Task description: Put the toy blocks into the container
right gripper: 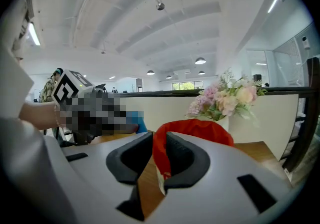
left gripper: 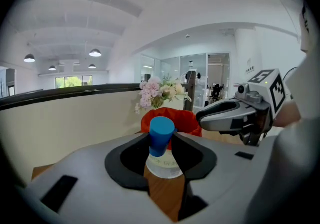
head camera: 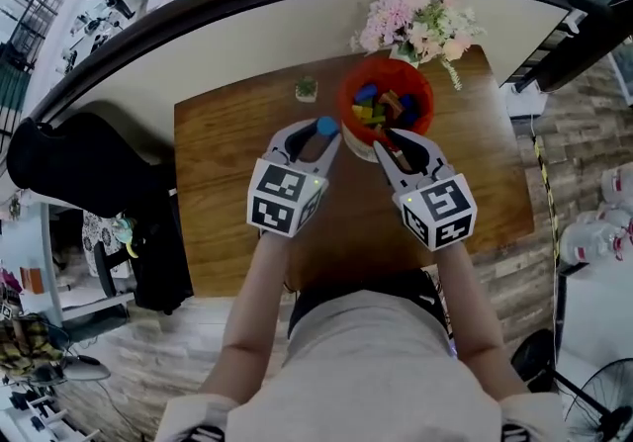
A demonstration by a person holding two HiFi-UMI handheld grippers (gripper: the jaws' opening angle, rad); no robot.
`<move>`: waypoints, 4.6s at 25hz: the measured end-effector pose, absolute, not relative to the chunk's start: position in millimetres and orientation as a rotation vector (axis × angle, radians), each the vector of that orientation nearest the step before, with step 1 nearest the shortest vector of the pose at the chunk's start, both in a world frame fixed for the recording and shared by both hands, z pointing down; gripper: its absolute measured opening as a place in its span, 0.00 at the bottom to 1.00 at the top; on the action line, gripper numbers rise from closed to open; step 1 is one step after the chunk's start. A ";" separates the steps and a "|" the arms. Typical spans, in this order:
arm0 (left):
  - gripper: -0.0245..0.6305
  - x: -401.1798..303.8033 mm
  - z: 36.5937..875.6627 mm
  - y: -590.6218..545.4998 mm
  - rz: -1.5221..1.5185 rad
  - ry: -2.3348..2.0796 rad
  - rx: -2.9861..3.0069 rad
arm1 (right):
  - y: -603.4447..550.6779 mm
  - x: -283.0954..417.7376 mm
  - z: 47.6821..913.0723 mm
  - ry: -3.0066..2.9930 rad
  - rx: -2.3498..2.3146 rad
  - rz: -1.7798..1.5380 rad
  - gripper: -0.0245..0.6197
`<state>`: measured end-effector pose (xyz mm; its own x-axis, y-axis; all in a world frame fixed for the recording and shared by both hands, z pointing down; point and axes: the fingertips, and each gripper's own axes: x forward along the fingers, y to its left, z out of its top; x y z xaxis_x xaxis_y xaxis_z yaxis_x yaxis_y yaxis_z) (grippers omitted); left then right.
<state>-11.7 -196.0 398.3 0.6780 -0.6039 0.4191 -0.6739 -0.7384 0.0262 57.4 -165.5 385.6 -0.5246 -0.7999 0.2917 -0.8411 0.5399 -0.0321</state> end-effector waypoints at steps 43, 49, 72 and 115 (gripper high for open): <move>0.28 96.3 394.7 -217.8 0.623 -0.764 2.866 | -180.8 145.1 401.0 -2.418 1.628 0.383 0.16; 0.28 90.3 389.5 -211.2 0.607 -0.778 2.866 | -176.9 136.8 394.2 -2.444 1.611 0.357 0.16; 0.28 31.5 374.8 -160.8 0.458 -0.908 2.809 | -154.3 63.6 365.0 -2.596 1.395 0.228 0.16; 0.06 -10.8 454.9 -100.4 0.530 -0.954 2.527 | -98.4 17.6 435.6 -2.597 1.063 0.439 0.05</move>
<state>-10.8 -100.4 454.9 0.6973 -0.5396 0.4718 -0.6856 -0.6941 0.2195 17.6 -98.4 435.6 -0.6811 -0.6231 0.3846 -0.7149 0.6794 -0.1652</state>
